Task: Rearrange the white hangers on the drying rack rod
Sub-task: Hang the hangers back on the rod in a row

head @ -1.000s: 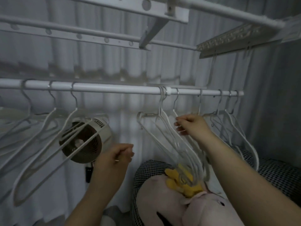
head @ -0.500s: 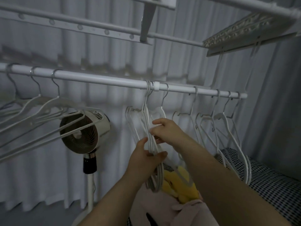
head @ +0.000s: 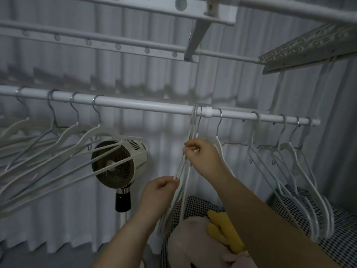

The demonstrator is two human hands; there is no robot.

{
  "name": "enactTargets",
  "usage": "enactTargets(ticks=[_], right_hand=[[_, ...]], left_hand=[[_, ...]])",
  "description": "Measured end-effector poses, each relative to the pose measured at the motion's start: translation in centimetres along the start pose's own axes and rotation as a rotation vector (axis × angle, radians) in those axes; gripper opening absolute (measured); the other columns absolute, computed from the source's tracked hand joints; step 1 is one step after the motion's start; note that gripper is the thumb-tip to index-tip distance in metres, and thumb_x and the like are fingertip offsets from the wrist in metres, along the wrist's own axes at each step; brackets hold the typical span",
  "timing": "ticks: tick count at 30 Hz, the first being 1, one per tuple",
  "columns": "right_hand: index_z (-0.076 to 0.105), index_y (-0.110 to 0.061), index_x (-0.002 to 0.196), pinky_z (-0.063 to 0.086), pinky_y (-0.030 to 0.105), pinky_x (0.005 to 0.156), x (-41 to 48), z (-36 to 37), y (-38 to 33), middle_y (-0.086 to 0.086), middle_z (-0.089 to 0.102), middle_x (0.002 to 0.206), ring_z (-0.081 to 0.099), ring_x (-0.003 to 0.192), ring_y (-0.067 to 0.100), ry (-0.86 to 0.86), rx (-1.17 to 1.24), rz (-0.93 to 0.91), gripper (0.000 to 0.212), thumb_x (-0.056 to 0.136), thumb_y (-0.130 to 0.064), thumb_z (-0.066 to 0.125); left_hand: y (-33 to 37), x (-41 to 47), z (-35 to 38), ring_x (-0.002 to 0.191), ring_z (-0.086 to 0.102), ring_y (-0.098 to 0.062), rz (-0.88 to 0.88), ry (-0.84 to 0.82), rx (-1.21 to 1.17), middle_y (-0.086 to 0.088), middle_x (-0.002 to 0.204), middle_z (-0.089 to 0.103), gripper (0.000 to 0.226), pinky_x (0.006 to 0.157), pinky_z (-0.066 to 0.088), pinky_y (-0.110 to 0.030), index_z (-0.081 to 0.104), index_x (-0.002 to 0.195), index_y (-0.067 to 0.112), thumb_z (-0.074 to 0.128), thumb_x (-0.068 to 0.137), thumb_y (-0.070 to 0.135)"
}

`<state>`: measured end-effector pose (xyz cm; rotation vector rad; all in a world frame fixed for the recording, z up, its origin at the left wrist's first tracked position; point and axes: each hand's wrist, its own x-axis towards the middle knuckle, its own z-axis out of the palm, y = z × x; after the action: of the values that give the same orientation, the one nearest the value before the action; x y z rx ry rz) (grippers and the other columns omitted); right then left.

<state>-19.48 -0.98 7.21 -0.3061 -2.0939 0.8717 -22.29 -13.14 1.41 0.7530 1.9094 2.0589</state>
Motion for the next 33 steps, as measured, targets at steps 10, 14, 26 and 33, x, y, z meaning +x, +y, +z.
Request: enactTargets(ticks=[10,14,26,33], right_hand=[[0.046,-0.009,0.118,0.033,0.019,0.054,0.4,2.5,-1.0,-0.006,0.044,0.085,0.044,0.067,0.004,0.013,-0.232,0.149,0.037,0.087,-0.028,0.055],[0.043,-0.008,0.120,0.034,0.023,0.069,0.8,3.0,-1.4,0.007,0.051,0.112,0.051,0.091,0.018,0.026,-0.347,0.189,0.043,0.086,-0.031,0.056],[0.049,-0.011,0.128,0.040,0.029,0.085,2.6,2.8,-1.1,0.018,0.052,0.121,0.052,0.110,0.030,0.232,-0.479,0.212,0.042,0.087,-0.023,0.055],[0.050,-0.002,0.112,0.034,0.028,0.071,5.1,3.5,-1.9,0.018,0.058,0.113,0.055,0.101,0.030,0.431,-0.401,0.199,0.032,0.087,-0.020,0.056]], left_hand=[[0.5,0.9,-4.2,0.035,0.052,-0.002,-0.050,-0.100,-0.138,-0.005,0.059,0.055,0.015,0.035,0.041,-0.014,0.063,0.078,0.005,0.052,0.088,0.007],[0.4,1.2,-6.5,0.036,0.055,-0.007,-0.083,-0.135,-0.206,-0.005,0.059,0.061,0.017,0.035,0.042,-0.016,0.065,0.075,0.007,0.053,0.087,0.007],[-0.1,2.1,-11.5,0.032,0.051,-0.006,-0.050,-0.108,-0.162,-0.002,0.053,0.060,0.019,0.033,0.040,-0.013,0.063,0.069,0.011,0.056,0.087,0.013],[-0.4,2.3,-14.3,0.030,0.050,-0.010,-0.058,-0.074,-0.197,-0.002,0.043,0.060,0.021,0.031,0.039,-0.017,0.066,0.065,0.008,0.058,0.085,0.011]])
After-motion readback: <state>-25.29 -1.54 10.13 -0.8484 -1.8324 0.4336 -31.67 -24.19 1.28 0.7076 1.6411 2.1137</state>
